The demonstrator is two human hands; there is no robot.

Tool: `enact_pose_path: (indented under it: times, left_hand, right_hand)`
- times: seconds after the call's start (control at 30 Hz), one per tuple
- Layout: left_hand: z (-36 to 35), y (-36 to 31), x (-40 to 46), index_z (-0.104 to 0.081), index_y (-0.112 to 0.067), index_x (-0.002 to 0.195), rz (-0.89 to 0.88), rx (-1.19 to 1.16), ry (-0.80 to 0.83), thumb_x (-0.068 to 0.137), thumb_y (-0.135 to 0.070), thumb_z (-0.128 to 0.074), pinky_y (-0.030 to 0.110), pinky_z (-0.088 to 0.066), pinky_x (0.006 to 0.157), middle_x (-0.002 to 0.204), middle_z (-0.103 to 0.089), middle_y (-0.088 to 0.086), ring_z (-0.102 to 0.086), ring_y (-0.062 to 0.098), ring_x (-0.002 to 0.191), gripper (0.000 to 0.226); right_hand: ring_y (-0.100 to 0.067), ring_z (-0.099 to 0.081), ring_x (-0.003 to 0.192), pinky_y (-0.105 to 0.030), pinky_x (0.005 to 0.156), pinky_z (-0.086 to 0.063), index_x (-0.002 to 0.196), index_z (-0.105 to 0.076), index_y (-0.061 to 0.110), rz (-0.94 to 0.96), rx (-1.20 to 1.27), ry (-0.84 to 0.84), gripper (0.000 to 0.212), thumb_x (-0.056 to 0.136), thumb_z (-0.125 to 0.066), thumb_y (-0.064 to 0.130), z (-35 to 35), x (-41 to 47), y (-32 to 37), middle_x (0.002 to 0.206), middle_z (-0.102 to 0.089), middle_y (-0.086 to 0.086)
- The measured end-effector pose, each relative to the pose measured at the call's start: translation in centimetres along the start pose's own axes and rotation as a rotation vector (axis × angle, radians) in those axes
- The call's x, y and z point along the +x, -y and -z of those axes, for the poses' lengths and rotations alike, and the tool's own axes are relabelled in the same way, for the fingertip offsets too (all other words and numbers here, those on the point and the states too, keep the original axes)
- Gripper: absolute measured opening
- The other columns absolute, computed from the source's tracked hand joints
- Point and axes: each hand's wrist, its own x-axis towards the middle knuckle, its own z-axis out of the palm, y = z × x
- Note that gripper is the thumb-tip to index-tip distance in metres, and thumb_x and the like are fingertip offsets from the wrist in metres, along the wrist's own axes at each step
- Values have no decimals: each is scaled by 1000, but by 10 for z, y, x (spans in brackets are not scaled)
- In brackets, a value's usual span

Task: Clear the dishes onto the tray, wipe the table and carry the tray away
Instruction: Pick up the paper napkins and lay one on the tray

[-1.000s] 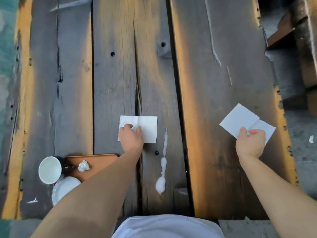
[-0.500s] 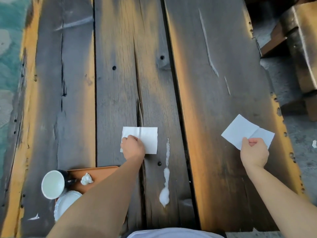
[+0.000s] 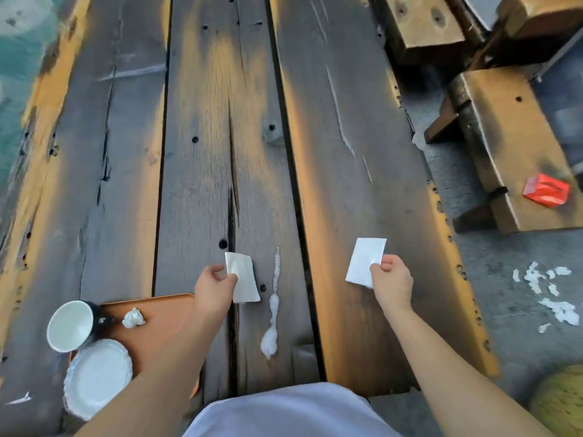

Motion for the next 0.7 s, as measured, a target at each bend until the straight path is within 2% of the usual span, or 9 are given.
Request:
enact_pose_path:
  times: [0.07,0.17,0.27,0.37,0.43,0.5,0.63,0.7]
  left_hand:
    - [7,15,-19,-63,-17,103,-33,6,68,94,-10,-61,37,-51,78,87,-67,-3,-65,25,89,12]
    - [21,26,-54,-69,-19,87,-108,75,115,96,-16,-64,30,-47,67,80,-70,-3,-69,28,89,12]
    - [36,23,-92,-58,-15,73,-182,171,91,100,-19,-61,25,-31,56,62,-53,-7,-52,14,64,28]
    - [51,21,-116,-49,-19,62,-230,173,61,101,-15,-60,25,-26,53,54,-42,-7,-38,8,54,40]
    - [59,26,-123,-53,-12,68,-280,172,67,102,-15,-58,15,-27,48,55,-42,-6,-38,7,55,34]
    - [67,37,-123,-56,-8,77,-302,127,87,102,-14,-57,8,-31,51,59,-44,-6,-40,6,58,26]
    - [87,69,-106,-68,-16,87,-307,118,72,101,-21,-61,12,-28,60,67,-58,-6,-53,11,69,16]
    - [98,90,-91,-68,-23,81,-320,155,49,99,-24,-64,14,-31,64,66,-62,-9,-56,6,69,18]
  right_hand:
    - [-21,-55,79,-27,55,-38,90,-60,9,26,-11,32,8,90,-52,9,-1,-19,-6,82,-62,-2]
    - [-17,-55,73,-25,52,-38,88,-60,8,69,-37,64,10,92,-52,13,2,-49,-17,79,-61,-2]
    - [-14,-59,76,-24,52,-42,88,-60,13,107,-56,102,10,95,-54,19,4,-75,-29,82,-63,-1]
    - [-10,-60,75,-22,53,-43,89,-60,15,129,-59,129,11,96,-55,22,0,-101,-36,82,-64,2]
    - [-11,-60,74,-24,56,-45,87,-60,16,147,-66,130,11,95,-56,22,-5,-119,-38,79,-64,4]
    - [-13,-59,72,-26,59,-43,83,-60,18,154,-65,128,11,93,-57,21,-14,-136,-37,74,-63,6]
    - [-14,-54,68,-25,59,-40,72,-52,27,212,-94,124,21,90,-57,16,-37,-169,-31,72,-61,5]
    - [-13,-55,70,-26,59,-40,75,-52,26,219,-114,108,18,91,-56,18,-48,-185,-28,77,-61,4]
